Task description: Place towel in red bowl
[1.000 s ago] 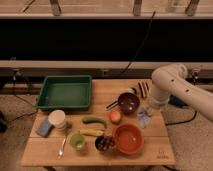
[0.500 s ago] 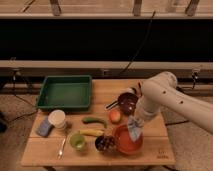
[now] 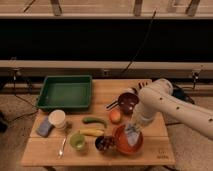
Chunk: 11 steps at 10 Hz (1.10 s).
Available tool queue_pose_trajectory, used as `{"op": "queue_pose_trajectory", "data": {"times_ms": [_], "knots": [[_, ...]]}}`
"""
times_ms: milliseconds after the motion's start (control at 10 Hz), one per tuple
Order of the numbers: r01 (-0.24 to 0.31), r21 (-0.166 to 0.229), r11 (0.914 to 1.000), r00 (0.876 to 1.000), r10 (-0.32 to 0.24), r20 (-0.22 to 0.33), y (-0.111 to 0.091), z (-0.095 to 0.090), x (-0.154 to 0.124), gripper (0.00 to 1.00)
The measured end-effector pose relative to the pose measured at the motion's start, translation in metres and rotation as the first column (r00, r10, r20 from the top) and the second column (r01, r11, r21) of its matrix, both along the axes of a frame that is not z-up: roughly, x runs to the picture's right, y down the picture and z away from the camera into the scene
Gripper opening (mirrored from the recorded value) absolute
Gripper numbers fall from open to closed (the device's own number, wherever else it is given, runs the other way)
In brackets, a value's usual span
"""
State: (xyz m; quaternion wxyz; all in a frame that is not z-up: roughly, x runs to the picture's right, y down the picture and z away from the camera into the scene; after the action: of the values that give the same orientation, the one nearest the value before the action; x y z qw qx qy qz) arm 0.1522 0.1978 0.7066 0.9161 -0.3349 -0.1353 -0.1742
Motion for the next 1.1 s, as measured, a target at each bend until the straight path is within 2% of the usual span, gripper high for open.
{"op": "queue_pose_trajectory", "data": {"times_ms": [300, 400, 1100], "knots": [[-0.005, -0.019, 0.9998, 1.000, 0.005, 0.020, 0.0077, 0.0054, -0.0035, 0.71], [-0.007, -0.025, 0.9997, 1.000, 0.007, 0.023, 0.0093, 0.0061, -0.0035, 0.78], [-0.020, -0.038, 0.9991, 1.000, 0.021, 0.014, 0.0094, 0.0065, -0.0002, 0.80]]}}
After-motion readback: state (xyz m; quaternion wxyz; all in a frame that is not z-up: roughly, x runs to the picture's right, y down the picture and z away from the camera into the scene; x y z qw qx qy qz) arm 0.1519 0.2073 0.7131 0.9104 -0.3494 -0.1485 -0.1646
